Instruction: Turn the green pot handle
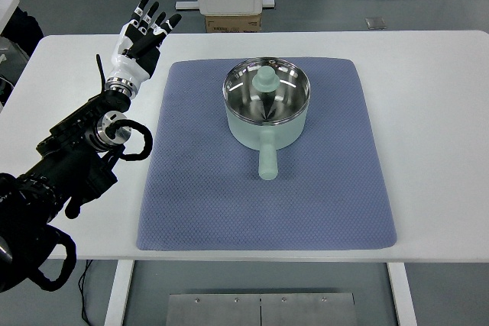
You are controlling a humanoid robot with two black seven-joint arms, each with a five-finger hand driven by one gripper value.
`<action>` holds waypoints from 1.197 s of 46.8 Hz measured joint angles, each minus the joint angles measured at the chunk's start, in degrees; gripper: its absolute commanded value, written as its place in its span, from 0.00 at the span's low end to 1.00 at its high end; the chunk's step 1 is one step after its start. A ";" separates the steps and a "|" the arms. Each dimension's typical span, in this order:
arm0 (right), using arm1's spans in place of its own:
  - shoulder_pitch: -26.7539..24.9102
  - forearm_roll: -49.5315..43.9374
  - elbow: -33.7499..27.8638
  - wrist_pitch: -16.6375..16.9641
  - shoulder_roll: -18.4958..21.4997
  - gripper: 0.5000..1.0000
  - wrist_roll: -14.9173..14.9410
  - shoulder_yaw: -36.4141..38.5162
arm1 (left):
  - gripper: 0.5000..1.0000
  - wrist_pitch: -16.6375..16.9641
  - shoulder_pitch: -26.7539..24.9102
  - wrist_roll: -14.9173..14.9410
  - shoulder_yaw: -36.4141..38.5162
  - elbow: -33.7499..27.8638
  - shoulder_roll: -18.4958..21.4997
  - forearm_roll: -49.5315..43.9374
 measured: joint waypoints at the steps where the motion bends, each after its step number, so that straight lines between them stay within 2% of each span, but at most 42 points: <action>1: 0.00 0.00 0.00 0.00 0.00 1.00 0.00 0.00 | 1.00 -0.05 0.00 0.01 0.07 0.00 0.00 0.03; 6: 0.00 0.00 0.00 0.00 0.00 1.00 0.00 0.00 | 1.00 -0.10 -0.15 0.16 0.39 0.00 0.00 1.56; 12: 0.00 0.00 0.00 0.00 0.00 1.00 -0.02 0.00 | 1.00 0.25 -0.11 0.12 1.77 0.00 0.01 10.60; 28: 0.01 0.00 0.00 0.00 0.00 1.00 -0.01 0.00 | 1.00 0.36 -2.19 -0.05 7.15 0.00 0.25 17.29; 34: 0.01 0.00 0.00 0.01 0.00 1.00 0.00 0.00 | 1.00 0.02 -3.93 -0.12 7.62 0.00 2.10 19.61; 41: 0.00 0.00 0.00 0.01 0.00 1.00 0.00 0.00 | 1.00 -1.32 -5.75 -1.09 7.66 -0.80 4.57 26.43; 48: 0.00 0.00 0.00 0.02 0.00 1.00 0.03 0.00 | 1.00 -1.87 -6.92 -4.74 7.70 -8.41 10.65 35.25; 56: 0.00 0.00 0.00 0.02 0.00 1.00 0.03 0.00 | 1.00 -1.61 -7.81 -5.16 7.69 -14.82 14.53 41.81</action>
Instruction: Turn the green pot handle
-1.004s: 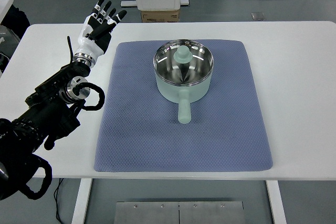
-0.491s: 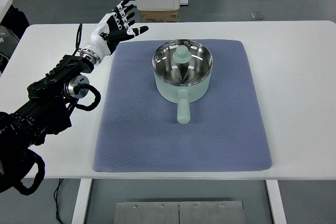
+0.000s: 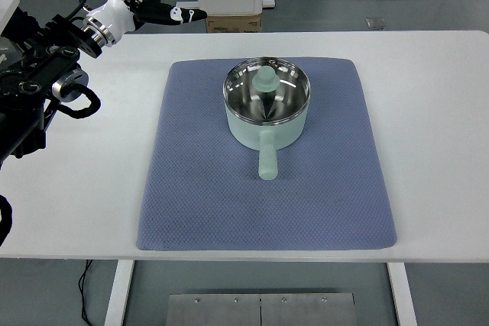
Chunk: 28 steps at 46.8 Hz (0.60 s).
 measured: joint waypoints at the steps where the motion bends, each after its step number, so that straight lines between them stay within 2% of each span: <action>1: 0.00 0.00 0.00 0.00 0.00 1.00 0.00 0.00 | 1.00 0.02 -0.04 -0.02 0.00 -0.53 0.16 0.70; 6: 0.00 0.00 0.00 0.00 0.00 1.00 -0.01 0.00 | 1.00 0.03 -0.24 -0.45 0.47 -4.53 0.81 8.60; 15: 0.00 0.00 0.00 0.00 0.00 1.00 -0.05 0.00 | 1.00 0.30 -0.53 -4.62 0.65 -13.74 2.23 23.15; 28: 0.01 0.00 0.00 0.00 0.00 1.00 -0.02 0.00 | 1.00 1.51 -2.35 -5.11 0.74 -23.45 2.49 37.44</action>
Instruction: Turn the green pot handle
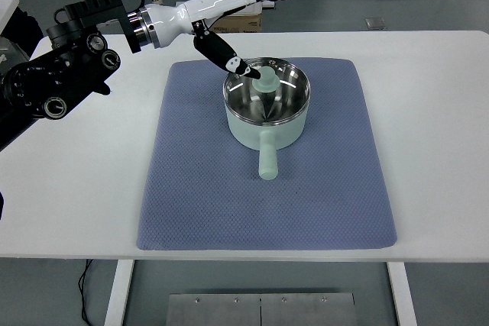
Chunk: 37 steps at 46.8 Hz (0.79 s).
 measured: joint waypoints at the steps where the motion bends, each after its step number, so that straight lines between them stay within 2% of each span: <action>1: -0.01 0.00 0.00 0.00 0.00 1.00 0.00 0.00 | 1.00 0.01 -0.09 -0.05 0.00 -0.84 0.03 0.93; 10: -0.01 0.00 0.00 -0.03 0.00 1.00 -0.01 0.00 | 1.00 -0.03 -0.71 -0.13 1.24 -7.85 -0.19 8.69; 21: 0.00 0.00 0.00 -0.03 0.00 1.00 -0.02 0.00 | 1.00 -0.59 -3.82 -0.13 7.54 -11.54 -0.80 17.56; 24: -0.01 0.00 0.00 -0.03 0.00 1.00 -0.02 0.00 | 1.00 -1.32 -5.21 -0.13 9.67 -12.42 -0.83 18.18; 32: -0.01 0.00 0.00 -0.01 0.00 1.00 0.01 0.00 | 1.00 -5.81 -10.33 -0.12 13.58 -13.07 -1.48 18.20; 37: -0.02 0.00 -0.01 0.00 0.00 1.00 -0.01 0.00 | 1.00 -6.72 -12.31 -0.11 15.05 -13.07 -2.71 18.23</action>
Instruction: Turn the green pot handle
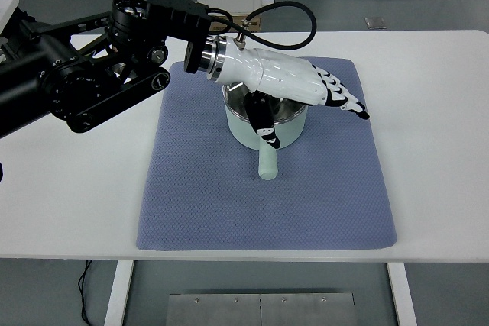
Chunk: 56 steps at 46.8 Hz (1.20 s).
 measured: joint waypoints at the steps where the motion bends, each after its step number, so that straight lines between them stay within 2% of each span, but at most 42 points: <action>1: 0.01 0.00 0.01 0.00 0.00 1.00 0.00 -0.01 | 1.00 -0.03 -0.44 0.00 0.57 0.00 -0.08 0.02; 9: 0.01 0.00 0.01 0.00 0.00 1.00 0.00 0.00 | 1.00 -0.06 -3.18 0.00 6.81 0.02 -0.33 0.25; 16: 0.01 0.00 0.01 0.00 0.00 1.00 0.00 0.00 | 1.00 -0.06 -3.55 0.00 10.41 0.02 -0.95 1.54; 37: 0.01 0.00 0.01 0.00 0.00 1.00 -0.02 0.00 | 1.00 0.31 -3.47 0.00 12.44 0.10 -2.05 12.95; 56: 0.01 0.00 0.01 0.00 0.00 1.00 -0.01 0.00 | 1.00 0.22 -2.66 0.00 16.94 0.03 -3.14 13.38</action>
